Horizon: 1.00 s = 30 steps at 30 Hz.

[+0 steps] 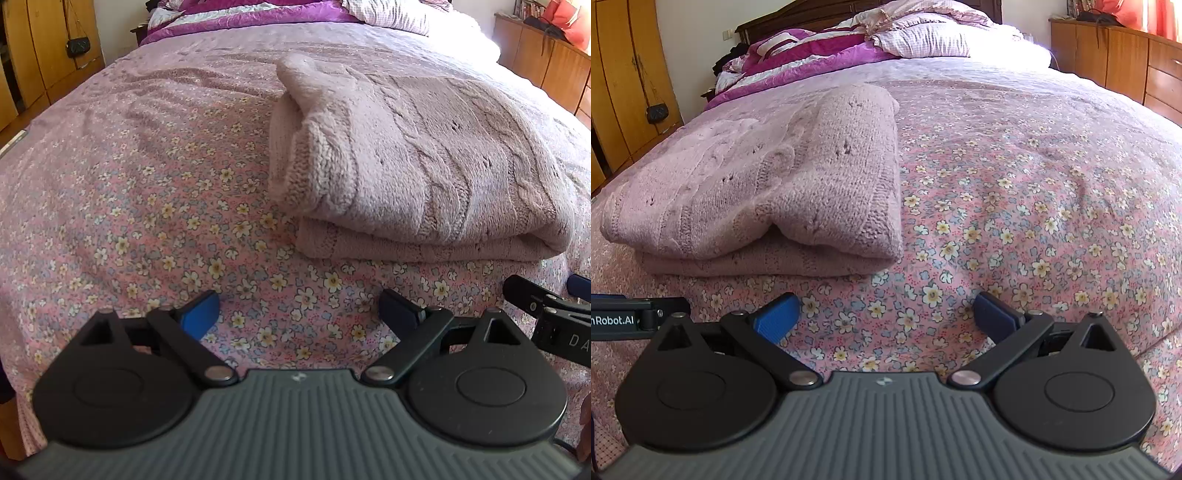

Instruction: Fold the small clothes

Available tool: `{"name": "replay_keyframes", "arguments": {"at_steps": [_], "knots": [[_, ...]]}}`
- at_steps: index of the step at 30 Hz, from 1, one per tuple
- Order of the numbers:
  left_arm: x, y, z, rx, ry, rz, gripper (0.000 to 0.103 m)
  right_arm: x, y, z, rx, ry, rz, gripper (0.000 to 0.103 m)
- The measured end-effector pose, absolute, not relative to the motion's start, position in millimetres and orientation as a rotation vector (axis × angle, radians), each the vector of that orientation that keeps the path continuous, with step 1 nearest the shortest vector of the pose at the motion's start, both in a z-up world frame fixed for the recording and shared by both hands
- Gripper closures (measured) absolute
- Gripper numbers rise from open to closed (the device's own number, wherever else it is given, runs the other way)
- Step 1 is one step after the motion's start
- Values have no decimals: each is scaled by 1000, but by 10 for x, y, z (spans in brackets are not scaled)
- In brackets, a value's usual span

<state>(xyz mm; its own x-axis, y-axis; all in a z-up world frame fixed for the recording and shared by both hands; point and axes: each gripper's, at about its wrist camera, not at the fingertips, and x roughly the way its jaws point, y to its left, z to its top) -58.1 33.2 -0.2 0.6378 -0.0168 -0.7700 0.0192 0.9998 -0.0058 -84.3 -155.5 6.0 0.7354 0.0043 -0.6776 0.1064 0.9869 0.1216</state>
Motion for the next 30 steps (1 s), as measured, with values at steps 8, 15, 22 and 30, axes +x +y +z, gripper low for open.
{"name": "replay_keyframes", "arguments": {"at_steps": [8,15,22,30], "knots": [[-583,324,-11,12,879,-20,8,-832,-1557,49,152,743,-55,0],[-555,312,-20,14,889,-11,8,-835,-1549,45,145,743,-56,0],[-545,315,-20,12,898,-12,8,-831,-1543,43,146,749,-59,0],[-506,323,-18,8,905,-8,7,-813,-1519,42,136,754,-61,0]]}}
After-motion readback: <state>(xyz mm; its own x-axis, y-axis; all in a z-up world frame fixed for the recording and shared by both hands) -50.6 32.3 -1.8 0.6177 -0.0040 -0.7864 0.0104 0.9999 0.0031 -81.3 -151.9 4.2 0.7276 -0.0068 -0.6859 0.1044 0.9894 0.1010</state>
